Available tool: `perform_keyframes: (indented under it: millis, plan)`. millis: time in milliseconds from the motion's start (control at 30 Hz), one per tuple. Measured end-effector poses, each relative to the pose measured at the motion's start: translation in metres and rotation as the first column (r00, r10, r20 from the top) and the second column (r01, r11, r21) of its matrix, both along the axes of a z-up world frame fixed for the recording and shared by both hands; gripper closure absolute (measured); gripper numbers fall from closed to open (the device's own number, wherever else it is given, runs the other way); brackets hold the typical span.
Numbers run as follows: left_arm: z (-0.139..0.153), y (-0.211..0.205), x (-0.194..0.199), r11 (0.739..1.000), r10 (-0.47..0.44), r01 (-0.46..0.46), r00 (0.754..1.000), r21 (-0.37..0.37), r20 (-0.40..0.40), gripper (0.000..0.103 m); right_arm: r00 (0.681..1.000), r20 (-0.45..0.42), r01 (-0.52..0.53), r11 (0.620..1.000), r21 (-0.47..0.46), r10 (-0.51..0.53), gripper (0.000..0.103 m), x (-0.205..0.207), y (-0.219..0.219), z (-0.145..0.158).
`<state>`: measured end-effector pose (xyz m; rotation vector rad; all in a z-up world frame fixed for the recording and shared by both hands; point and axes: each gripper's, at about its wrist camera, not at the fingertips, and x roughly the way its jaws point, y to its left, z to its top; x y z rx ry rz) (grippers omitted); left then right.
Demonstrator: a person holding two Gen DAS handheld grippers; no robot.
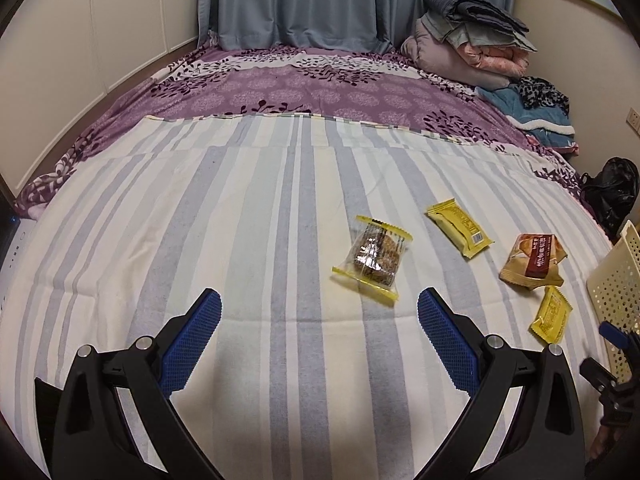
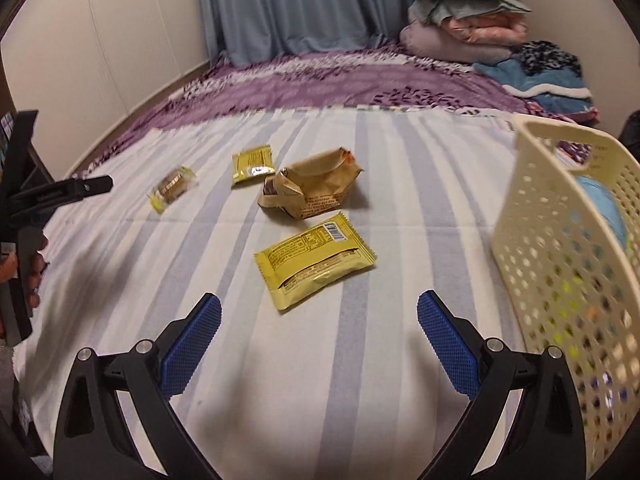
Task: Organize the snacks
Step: 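Move both grippers back over the remaining yellow and tan snacks on the bed, then grasp the large yellow barcode pack with the right gripper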
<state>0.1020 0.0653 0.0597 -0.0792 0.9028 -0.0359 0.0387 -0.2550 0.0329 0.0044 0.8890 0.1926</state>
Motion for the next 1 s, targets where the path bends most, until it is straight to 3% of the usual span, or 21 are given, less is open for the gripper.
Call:
perform_keyframes:
  millis: [167,333,533,700,833,1000]
  plan:
    - [-0.011,0.002,0.007,1.0,0.001,-0.001,1.0,-0.002,-0.023,0.003,0.994,-0.043,-0.104,0.992,-0.078,0.1,0.005,0.025,0.015,-0.013]
    - [-0.018,0.005,0.011,1.0,0.006,-0.006,0.999,-0.006,-0.036,0.003,0.973,-0.08,-0.227,0.952,-0.207,0.214,0.005,0.041,0.031,-0.022]
    - [-0.022,0.004,0.016,1.0,0.006,-0.006,0.999,-0.011,-0.045,0.003,0.968,-0.117,-0.232,0.968,-0.097,0.221,0.005,0.058,0.017,-0.025]
    - [-0.025,0.002,0.02,1.0,0.002,-0.003,0.999,-0.011,-0.049,0.003,0.971,-0.097,-0.229,0.968,-0.106,0.219,0.01,0.054,0.018,-0.025]
    - [-0.026,-0.002,0.024,1.0,-0.007,0.007,0.999,-0.012,-0.05,0.003,0.974,-0.081,-0.217,0.971,-0.103,0.209,0.03,0.049,0.018,-0.02]
    - [-0.027,-0.011,0.028,0.999,-0.035,0.035,0.998,-0.008,-0.045,0.003,0.981,-0.068,-0.187,0.978,-0.087,0.182,0.036,0.041,0.017,-0.016]
